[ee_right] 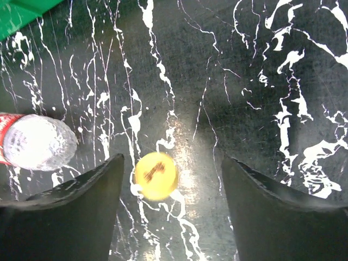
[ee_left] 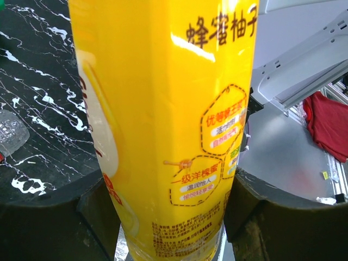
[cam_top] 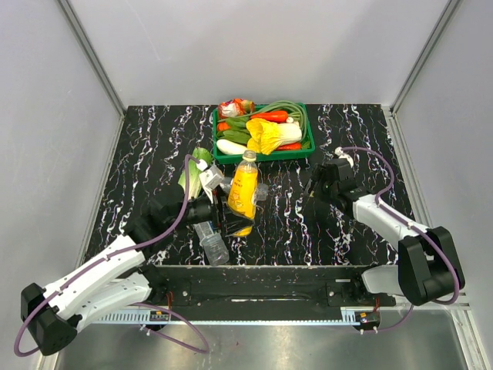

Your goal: Unscrew the bottle caps

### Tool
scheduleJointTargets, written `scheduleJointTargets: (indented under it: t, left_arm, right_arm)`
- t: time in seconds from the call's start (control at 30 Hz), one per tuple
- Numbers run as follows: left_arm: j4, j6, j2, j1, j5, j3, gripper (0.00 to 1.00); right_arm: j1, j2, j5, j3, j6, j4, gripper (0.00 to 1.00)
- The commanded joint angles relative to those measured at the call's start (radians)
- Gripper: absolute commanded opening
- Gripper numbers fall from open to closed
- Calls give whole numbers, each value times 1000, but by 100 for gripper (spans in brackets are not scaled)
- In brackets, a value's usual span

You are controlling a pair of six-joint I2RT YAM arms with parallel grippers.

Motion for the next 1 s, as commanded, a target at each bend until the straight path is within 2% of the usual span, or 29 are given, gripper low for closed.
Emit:
scheduleJointTargets:
  t: [0.0,0.07,0.17,0.47,0.6,0.8,0.97]
  left_arm:
    - [66,1,6,4,32,25,0]
    - [55,7,11,4,39,32,0]
    - [35,14,12,4,23,35,0]
    - [3,27,9,4,-23,37,0]
    - [-7,31,23,6,-40,37,0]
    - [-8,28,58,6,-47,40,0]
    - [1,27,91,4,-4,57,0]
  right_arm:
    - [-5,-2,36,17,5,29,84]
    - [-5,-17,31,12,5,30,93]
    - [-5,-49,11,10,0,33,100]
    - [-5,-163,-61,32,-29,23,100]
    - [-6,-209,-139,64,-70,-8,100]
    - [-5,-302,-363,99,-104,1,100]
    - [-5,-348,-617,115,-86,93,100]
